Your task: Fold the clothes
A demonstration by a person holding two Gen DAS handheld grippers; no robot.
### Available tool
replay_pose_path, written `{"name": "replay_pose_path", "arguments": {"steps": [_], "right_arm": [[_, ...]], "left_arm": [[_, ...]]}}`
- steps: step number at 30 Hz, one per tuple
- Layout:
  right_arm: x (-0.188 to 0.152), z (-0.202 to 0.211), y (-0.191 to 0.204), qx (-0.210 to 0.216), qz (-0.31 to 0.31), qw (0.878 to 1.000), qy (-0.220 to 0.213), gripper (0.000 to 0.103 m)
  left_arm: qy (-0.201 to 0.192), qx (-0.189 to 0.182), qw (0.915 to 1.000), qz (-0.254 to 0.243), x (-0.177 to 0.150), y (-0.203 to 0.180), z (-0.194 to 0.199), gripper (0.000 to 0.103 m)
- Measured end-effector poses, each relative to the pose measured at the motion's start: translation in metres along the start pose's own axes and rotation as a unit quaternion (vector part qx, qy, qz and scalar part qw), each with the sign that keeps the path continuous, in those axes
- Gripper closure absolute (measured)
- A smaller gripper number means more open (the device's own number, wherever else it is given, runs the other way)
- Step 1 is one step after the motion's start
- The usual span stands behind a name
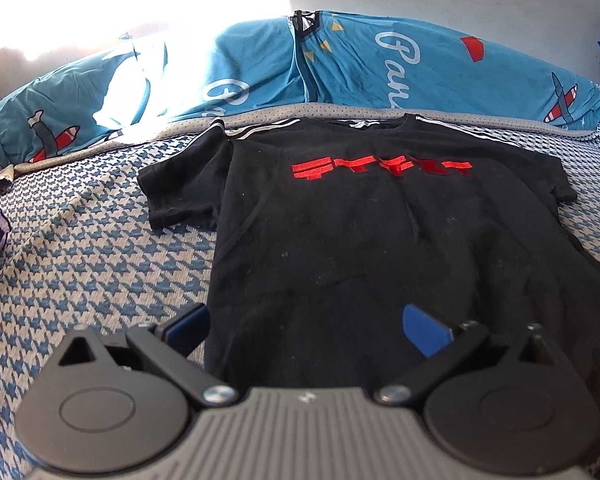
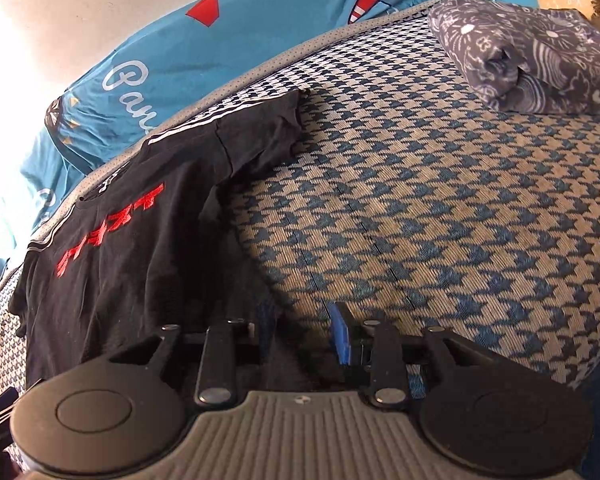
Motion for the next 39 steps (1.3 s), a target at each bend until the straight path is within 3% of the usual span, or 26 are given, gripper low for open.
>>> {"name": "replay_pose_path", "arguments": {"steps": [7, 11, 12, 14, 17, 20, 24, 29, 34, 39], "right_arm": [[-0.020, 0.017, -0.011, 0.030, -0.056, 0.998, -0.017, 0.065], [-0.025, 0.016, -0.005, 0.041, -0.051, 0.998, -0.023, 0.066], [-0.028, 0.015, -0.002, 0.043, -0.042, 0.998, -0.021, 0.069], [-0.033, 0.013, 0.005, 0.045, -0.023, 0.999, -0.020, 0.093], [-0.039, 0.020, 0.016, 0.032, 0.003, 0.998, -0.045, 0.094], [-0.047, 0.039, 0.029, -0.008, 0.028, 0.995, -0.093, 0.095], [-0.053, 0.047, 0.023, -0.034, 0.005, 0.993, -0.110, 0.096], [-0.055, 0.031, 0.014, -0.047, -0.014, 0.996, -0.076, 0.095], [-0.051, 0.043, 0.014, -0.044, -0.021, 0.993, -0.111, 0.089], [-0.051, 0.056, 0.026, -0.035, 0.017, 0.991, -0.131, 0.083]], "left_arm": [[0.005, -0.007, 0.9999, 0.012, -0.007, 0.002, 0.007, 0.000], [0.008, -0.008, 0.9998, 0.014, -0.011, 0.003, 0.010, 0.000], [0.009, -0.008, 0.9998, 0.015, -0.012, 0.003, 0.010, 0.000], [0.012, -0.008, 0.9998, 0.014, -0.014, 0.003, 0.011, 0.000], [0.020, 0.000, 0.9997, 0.011, -0.018, 0.004, 0.009, 0.000], [0.026, 0.005, 0.9996, 0.013, -0.020, 0.007, 0.007, 0.000], [0.035, 0.016, 0.9992, 0.013, -0.023, 0.010, 0.004, 0.000], [0.052, 0.028, 0.9980, 0.023, -0.030, 0.018, 0.002, 0.000], [0.064, 0.042, 0.9963, 0.037, -0.035, 0.028, 0.002, 0.000], [0.070, 0.053, 0.9951, 0.047, -0.039, 0.036, 0.005, 0.000]]}}
Point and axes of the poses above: each gripper's, at about its wrist camera, not at the fingertips, and z roughly against the way its jaws point, y to its left, x to its top, the point moved 5 cm from there along -z, roughly the way its jaws point, and after that the axes turned 12 degrees about x, right-handed, at the moved point
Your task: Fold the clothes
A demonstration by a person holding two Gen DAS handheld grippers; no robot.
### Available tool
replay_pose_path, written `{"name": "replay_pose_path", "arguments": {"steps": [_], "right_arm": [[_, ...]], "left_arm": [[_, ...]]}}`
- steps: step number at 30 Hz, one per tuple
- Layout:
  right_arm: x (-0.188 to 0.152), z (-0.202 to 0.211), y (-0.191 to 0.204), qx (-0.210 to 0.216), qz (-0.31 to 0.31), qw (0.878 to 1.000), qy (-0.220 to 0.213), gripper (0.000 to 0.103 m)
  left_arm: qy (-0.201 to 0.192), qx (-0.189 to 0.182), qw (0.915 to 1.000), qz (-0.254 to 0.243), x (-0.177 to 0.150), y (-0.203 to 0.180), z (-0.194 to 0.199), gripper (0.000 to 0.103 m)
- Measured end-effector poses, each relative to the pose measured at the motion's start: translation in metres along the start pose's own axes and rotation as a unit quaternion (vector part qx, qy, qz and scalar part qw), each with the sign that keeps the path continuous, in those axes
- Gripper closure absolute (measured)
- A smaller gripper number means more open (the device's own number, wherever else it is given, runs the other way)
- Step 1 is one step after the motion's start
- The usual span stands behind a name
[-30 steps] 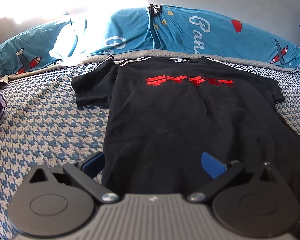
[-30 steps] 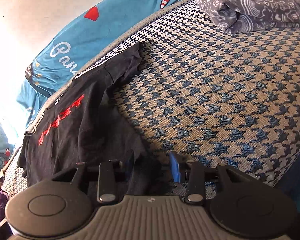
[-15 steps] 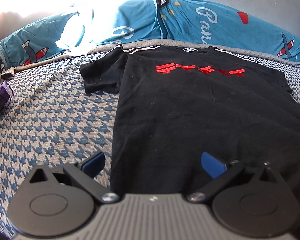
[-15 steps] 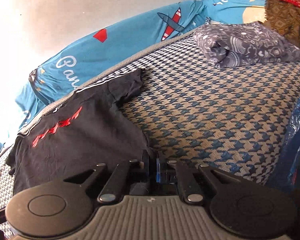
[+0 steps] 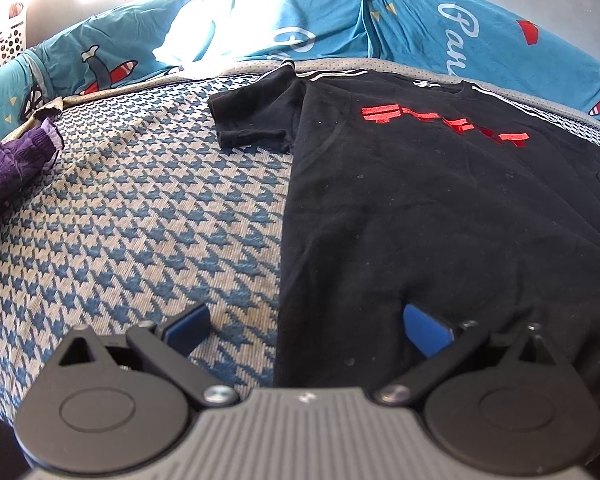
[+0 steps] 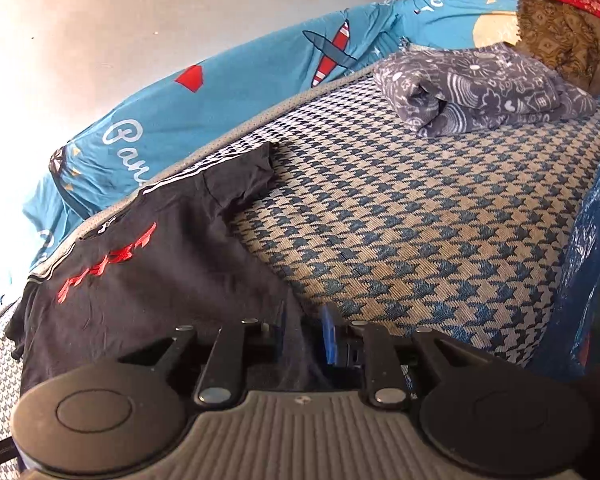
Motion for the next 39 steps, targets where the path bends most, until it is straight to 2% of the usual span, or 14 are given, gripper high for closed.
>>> {"name": "replay_pose_path", "arguments": {"steps": [3, 5, 10, 14, 17, 21, 28, 30, 32, 34, 37, 39], "right_arm": [[0.003, 0.009, 0.009, -0.003, 0.022, 0.999, -0.028, 0.080], [0.004, 0.014, 0.014, 0.009, 0.031, 0.999, -0.032, 0.077], [-0.015, 0.015, 0.030, 0.062, 0.058, 0.996, 0.023, 0.077], [-0.043, 0.014, 0.042, 0.094, 0.068, 0.990, 0.086, 0.077], [-0.059, 0.016, 0.045, 0.089, 0.078, 0.987, 0.112, 0.077], [-0.068, 0.018, 0.040, 0.067, 0.082, 0.987, 0.117, 0.077], [-0.057, 0.018, 0.005, 0.031, 0.000, 0.995, 0.095, 0.074], [-0.056, 0.018, 0.002, 0.023, -0.003, 0.996, 0.089, 0.071], [-0.055, 0.016, -0.002, 0.012, -0.010, 0.996, 0.090, 0.063], [-0.053, 0.012, -0.005, 0.017, -0.023, 0.996, 0.087, 0.062], [-0.049, 0.006, -0.009, 0.028, -0.044, 0.996, 0.076, 0.062], [-0.047, 0.004, -0.010, 0.025, -0.047, 0.996, 0.068, 0.072]], "left_arm": [[-0.003, -0.004, 0.9999, 0.013, -0.001, 0.005, 0.006, 0.000], [-0.009, -0.013, 0.9997, 0.017, -0.002, 0.007, 0.013, 0.000], [-0.018, -0.037, 0.9991, 0.007, -0.010, 0.004, 0.032, 0.000], [-0.031, -0.056, 0.9979, -0.008, -0.017, -0.002, 0.047, 0.000], [-0.038, -0.067, 0.9968, -0.023, -0.022, -0.009, 0.055, 0.000], [-0.041, -0.088, 0.9945, -0.039, -0.026, -0.020, 0.063, 0.000], [-0.044, -0.121, 0.9882, -0.082, -0.038, -0.042, 0.073, 0.000], [-0.046, -0.129, 0.9860, -0.095, -0.041, -0.047, 0.076, 0.000], [-0.047, -0.139, 0.9834, -0.107, -0.044, -0.052, 0.079, 0.000], [-0.045, -0.156, 0.9797, -0.118, -0.048, -0.057, 0.082, 0.000], [-0.039, -0.181, 0.9722, -0.143, -0.056, -0.066, 0.086, 0.000], [-0.039, -0.190, 0.9676, -0.161, -0.061, -0.072, 0.089, 0.000]]}}
Point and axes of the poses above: each gripper's, at about its wrist camera, not at the fingertips, and z roughly against the way its jaws point, y to its left, x to its top, the point moved 5 cm from there along -z, roughly the way its jaws point, and after that the axes turned 12 degrees about x, right-handed, at the moved point
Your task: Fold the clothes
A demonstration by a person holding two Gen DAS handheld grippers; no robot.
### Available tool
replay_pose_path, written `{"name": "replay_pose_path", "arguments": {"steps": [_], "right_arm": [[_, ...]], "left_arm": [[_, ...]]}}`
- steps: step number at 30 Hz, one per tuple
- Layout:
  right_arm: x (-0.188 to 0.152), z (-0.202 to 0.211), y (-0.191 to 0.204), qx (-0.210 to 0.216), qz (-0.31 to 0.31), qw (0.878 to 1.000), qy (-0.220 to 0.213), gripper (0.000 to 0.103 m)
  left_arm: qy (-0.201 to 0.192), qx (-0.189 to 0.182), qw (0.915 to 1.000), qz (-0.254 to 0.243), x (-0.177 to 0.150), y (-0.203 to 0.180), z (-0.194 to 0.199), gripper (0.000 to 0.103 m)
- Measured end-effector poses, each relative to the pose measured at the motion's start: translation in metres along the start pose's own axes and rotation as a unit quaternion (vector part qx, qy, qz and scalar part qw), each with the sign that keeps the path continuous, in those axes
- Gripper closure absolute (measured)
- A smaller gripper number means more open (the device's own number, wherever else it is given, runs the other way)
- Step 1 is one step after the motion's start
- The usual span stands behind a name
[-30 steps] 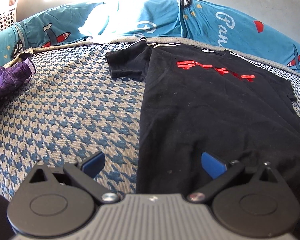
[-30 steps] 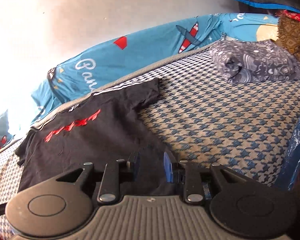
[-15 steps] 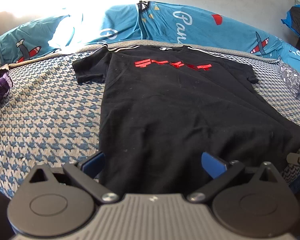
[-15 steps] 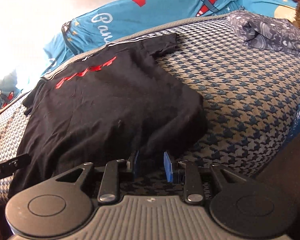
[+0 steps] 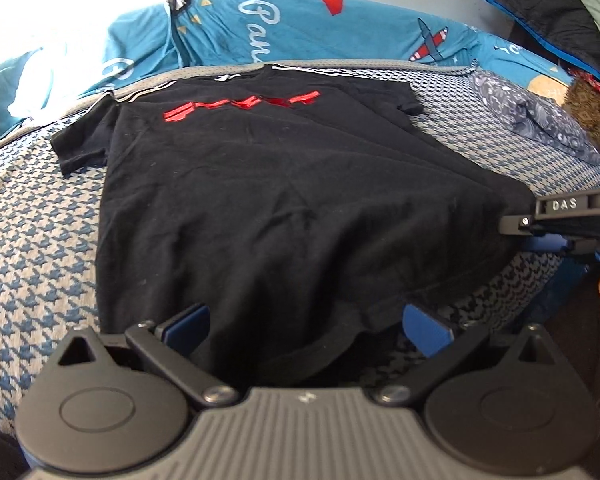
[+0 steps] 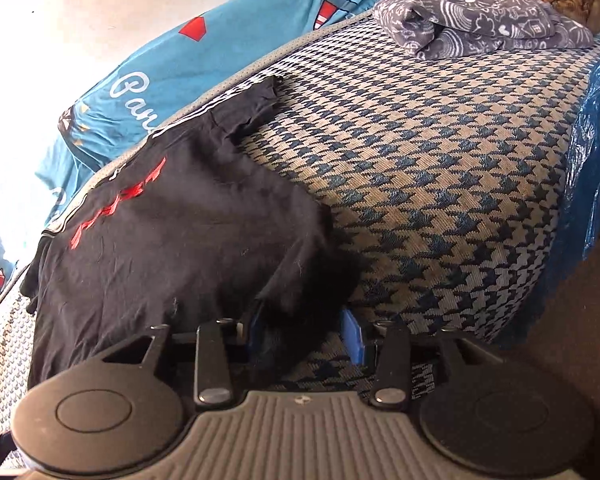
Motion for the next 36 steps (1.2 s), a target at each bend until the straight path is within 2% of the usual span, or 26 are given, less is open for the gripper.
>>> {"name": "replay_pose_path", "arguments": {"steps": [1, 2, 7, 13, 17, 22, 25, 28, 30, 32, 34, 36], "right_arm": [[0.001, 0.000, 0.001, 0.002, 0.002, 1.000, -0.004, 0.092], [0.003, 0.000, 0.003, 0.009, 0.006, 1.000, -0.007, 0.098], [0.017, 0.003, 0.017, 0.035, 0.018, 0.999, -0.025, 0.098], [0.055, -0.007, 0.046, 0.080, 0.047, 0.995, -0.041, 0.098], [0.078, -0.021, 0.068, 0.113, 0.068, 0.991, -0.038, 0.098], [0.094, -0.053, 0.087, 0.139, 0.076, 0.987, -0.026, 0.098], [0.096, -0.075, 0.092, 0.160, 0.064, 0.985, -0.012, 0.097], [0.097, -0.092, 0.089, 0.166, 0.029, 0.986, 0.006, 0.086], [0.101, -0.092, 0.087, 0.170, 0.017, 0.985, -0.007, 0.080], [0.106, -0.089, 0.085, 0.176, 0.009, 0.984, -0.025, 0.068], [0.111, -0.083, 0.083, 0.180, 0.009, 0.983, -0.043, 0.065], [0.116, -0.075, 0.081, 0.182, 0.013, 0.981, -0.060, 0.065]], "left_arm": [[0.001, -0.004, 1.0000, -0.007, -0.001, -0.003, 0.000, 0.000], [0.002, -0.008, 0.9999, -0.013, -0.002, -0.006, -0.001, 0.000], [0.008, -0.014, 0.9994, -0.031, -0.006, -0.015, -0.004, 0.000], [0.002, -0.010, 0.9996, -0.026, -0.005, -0.013, -0.007, 0.000], [-0.009, -0.005, 0.9999, -0.004, 0.001, -0.005, -0.009, 0.000], [-0.015, 0.023, 0.9991, 0.034, 0.009, 0.011, -0.017, 0.000], [-0.006, 0.047, 0.9971, 0.061, 0.011, 0.023, -0.025, 0.000], [0.001, 0.071, 0.9937, 0.086, 0.013, 0.037, -0.032, 0.000], [-0.001, 0.079, 0.9916, 0.102, 0.014, 0.045, -0.036, 0.000], [0.000, 0.102, 0.9891, 0.107, 0.015, 0.050, -0.038, 0.000], [0.001, 0.122, 0.9860, 0.114, 0.016, 0.056, -0.040, 0.000], [0.002, 0.122, 0.9840, 0.130, 0.016, 0.062, -0.041, 0.000]]}}
Point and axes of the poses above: each gripper's, at about its wrist camera, not at the fingertips, and z roughly against the way its jaws point, y to its left, x to its top, the point moved 5 cm from there along -z, roughly the way its jaws point, and after that the axes turned 12 degrees about x, right-handed, at the moved point
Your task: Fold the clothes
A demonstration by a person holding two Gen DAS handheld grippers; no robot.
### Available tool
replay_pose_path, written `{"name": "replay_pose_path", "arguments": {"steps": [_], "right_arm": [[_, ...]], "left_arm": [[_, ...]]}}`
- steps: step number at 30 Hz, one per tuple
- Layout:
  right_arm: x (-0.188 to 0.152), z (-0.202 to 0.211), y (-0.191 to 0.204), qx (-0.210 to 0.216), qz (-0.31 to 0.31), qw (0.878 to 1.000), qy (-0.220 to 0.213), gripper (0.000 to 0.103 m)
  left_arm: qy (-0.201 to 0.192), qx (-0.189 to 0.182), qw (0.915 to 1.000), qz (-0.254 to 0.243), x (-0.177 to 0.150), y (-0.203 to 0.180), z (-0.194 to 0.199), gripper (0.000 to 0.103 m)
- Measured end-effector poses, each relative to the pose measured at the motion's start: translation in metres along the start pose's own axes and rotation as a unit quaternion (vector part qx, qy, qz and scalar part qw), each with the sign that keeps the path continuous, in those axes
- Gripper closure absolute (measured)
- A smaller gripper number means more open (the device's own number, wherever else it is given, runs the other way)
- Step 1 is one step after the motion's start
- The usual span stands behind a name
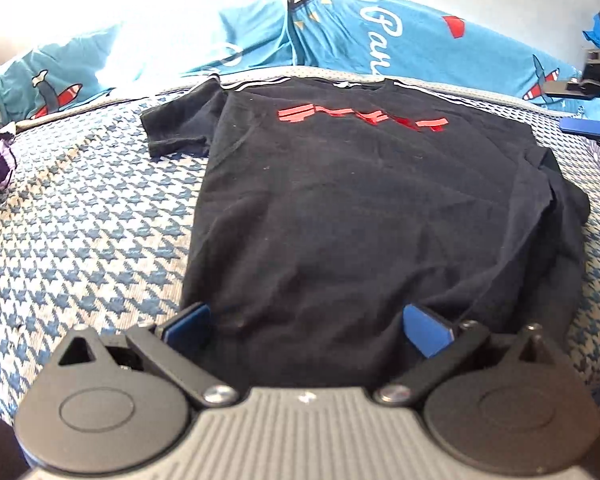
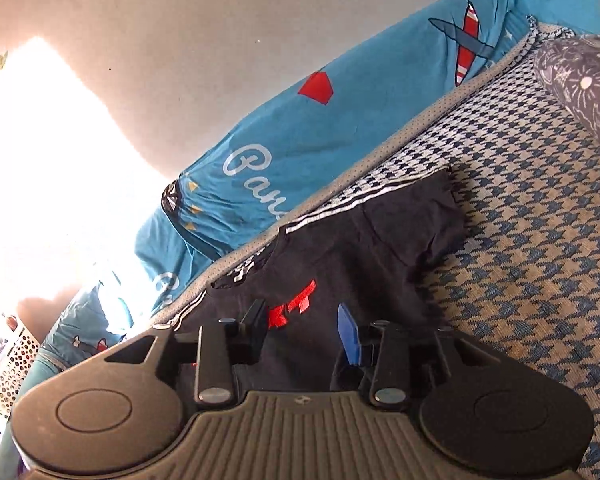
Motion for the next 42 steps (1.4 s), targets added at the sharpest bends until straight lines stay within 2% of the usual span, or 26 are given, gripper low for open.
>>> {"name": "replay_pose_path", "arguments": {"steps": [3, 5, 8, 17, 24, 29, 30, 31, 34, 37, 42], "right_arm": [[0.008, 0.012, -0.002, 0.004, 0.007, 1.000, -0.015, 0.064], [0.009, 0.018, -0.005, -0.010, 0.019, 1.000, -0.015, 0.064], [0.005, 0.023, -0.011, -0.040, 0.041, 0.998, 0.005, 0.064], [-0.024, 0.020, -0.027, -0.061, 0.052, 0.993, 0.086, 0.070], [-0.036, 0.007, -0.027, -0.082, 0.082, 0.987, 0.109, 0.070], [-0.039, -0.004, -0.035, -0.099, 0.073, 0.986, 0.114, 0.072], [-0.040, -0.006, -0.034, -0.098, 0.075, 0.986, 0.115, 0.077], [-0.041, -0.007, -0.033, -0.097, 0.080, 0.985, 0.116, 0.089], [-0.043, -0.008, -0.030, -0.096, 0.092, 0.984, 0.114, 0.095], [-0.041, -0.004, -0.028, -0.099, 0.098, 0.985, 0.102, 0.096], [-0.031, 0.016, -0.026, -0.097, 0.073, 0.991, 0.063, 0.097]], "left_arm": [[-0.001, 0.008, 0.9999, 0.013, 0.003, 0.006, -0.001, 0.000], [0.001, 0.010, 0.9997, 0.024, 0.004, 0.010, -0.002, 0.000], [0.006, 0.003, 0.9990, 0.045, 0.005, 0.016, -0.001, 0.000], [0.014, -0.016, 0.9984, 0.052, 0.001, 0.018, 0.007, 0.000], [0.017, -0.042, 0.9983, 0.036, -0.006, 0.015, 0.020, 0.000], [0.016, -0.053, 0.9984, 0.014, -0.013, 0.013, 0.028, 0.000], [0.018, -0.055, 0.9983, 0.010, -0.014, 0.013, 0.029, 0.000], [0.019, -0.056, 0.9982, 0.006, -0.016, 0.012, 0.030, 0.000], [0.026, -0.055, 0.9980, -0.015, -0.023, 0.009, 0.032, 0.000], [0.030, -0.040, 0.9982, -0.034, -0.030, 0.007, 0.033, 0.000], [0.034, -0.013, 0.9978, -0.054, -0.035, 0.008, 0.031, 0.000]]}}
Point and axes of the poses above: each gripper's, at about its wrist camera, not at the fingertips, and z roughly against the way its jaws point, y to its left, x to its top, the point moved 5 cm from there along -z, roughly the way its jaws point, and after that the axes turned 12 degrees about x, right-handed, at the moved point
